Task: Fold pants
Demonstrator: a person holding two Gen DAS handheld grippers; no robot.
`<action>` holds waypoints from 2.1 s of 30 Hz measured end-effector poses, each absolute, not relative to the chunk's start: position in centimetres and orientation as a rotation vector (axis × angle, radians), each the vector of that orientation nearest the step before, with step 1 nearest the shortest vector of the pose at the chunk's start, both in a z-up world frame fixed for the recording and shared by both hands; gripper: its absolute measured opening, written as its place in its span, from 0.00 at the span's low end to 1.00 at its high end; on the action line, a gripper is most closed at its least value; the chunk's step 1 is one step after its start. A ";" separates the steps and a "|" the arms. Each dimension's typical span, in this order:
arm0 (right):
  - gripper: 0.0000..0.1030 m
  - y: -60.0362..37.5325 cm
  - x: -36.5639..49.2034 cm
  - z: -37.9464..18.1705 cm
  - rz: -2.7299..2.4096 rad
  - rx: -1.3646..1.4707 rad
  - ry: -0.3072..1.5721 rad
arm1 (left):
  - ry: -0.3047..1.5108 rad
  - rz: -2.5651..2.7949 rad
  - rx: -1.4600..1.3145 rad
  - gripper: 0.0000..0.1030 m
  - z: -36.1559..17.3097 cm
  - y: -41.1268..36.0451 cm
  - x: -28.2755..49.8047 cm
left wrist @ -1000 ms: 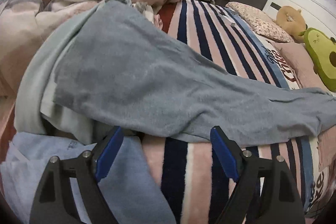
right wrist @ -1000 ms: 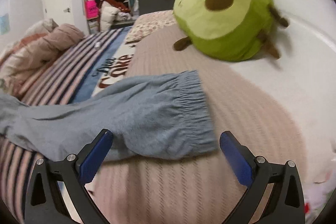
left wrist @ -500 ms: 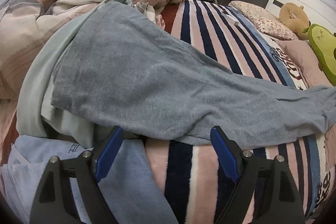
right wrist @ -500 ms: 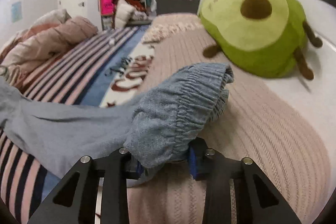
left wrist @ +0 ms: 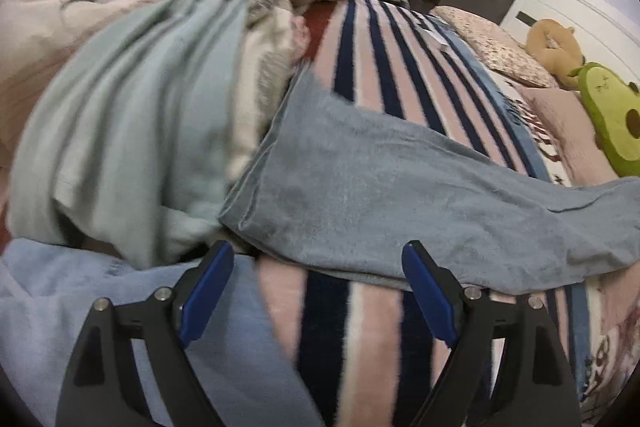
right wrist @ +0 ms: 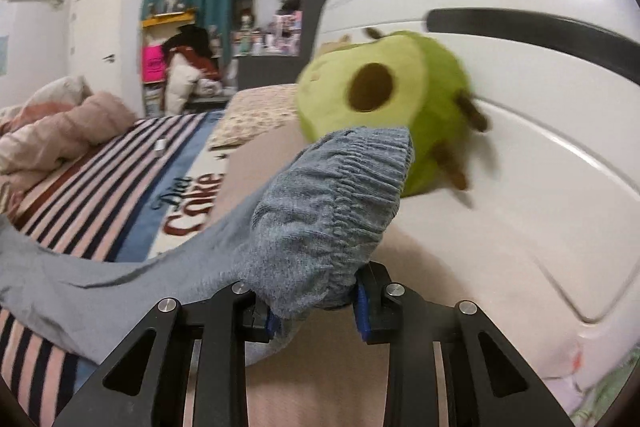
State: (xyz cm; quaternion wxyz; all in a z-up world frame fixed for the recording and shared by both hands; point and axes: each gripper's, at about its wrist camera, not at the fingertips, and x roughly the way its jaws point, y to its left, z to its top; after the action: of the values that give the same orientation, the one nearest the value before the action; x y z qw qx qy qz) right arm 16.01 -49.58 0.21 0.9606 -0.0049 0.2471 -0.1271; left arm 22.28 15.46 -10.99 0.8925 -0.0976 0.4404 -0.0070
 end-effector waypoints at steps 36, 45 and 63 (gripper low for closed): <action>0.22 -23.4 24.5 -3.2 0.408 -0.253 0.669 | 0.864 -0.128 -0.275 0.09 -11.9 13.7 24.7; 0.59 -17.6 23.9 -11.5 0.638 -0.302 0.896 | 0.847 -0.136 -0.200 0.50 -10.6 13.4 23.6; 0.62 -27.3 20.2 -7.4 0.416 -0.240 0.722 | 0.847 -0.528 -0.214 0.80 -8.5 -1.9 24.6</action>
State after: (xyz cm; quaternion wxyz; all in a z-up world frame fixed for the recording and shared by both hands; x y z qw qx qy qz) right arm 20.18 -27.30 -7.44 0.9075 -0.1165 0.3497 0.2015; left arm 24.57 -1.93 -8.52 0.8725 -0.1022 0.4055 -0.2526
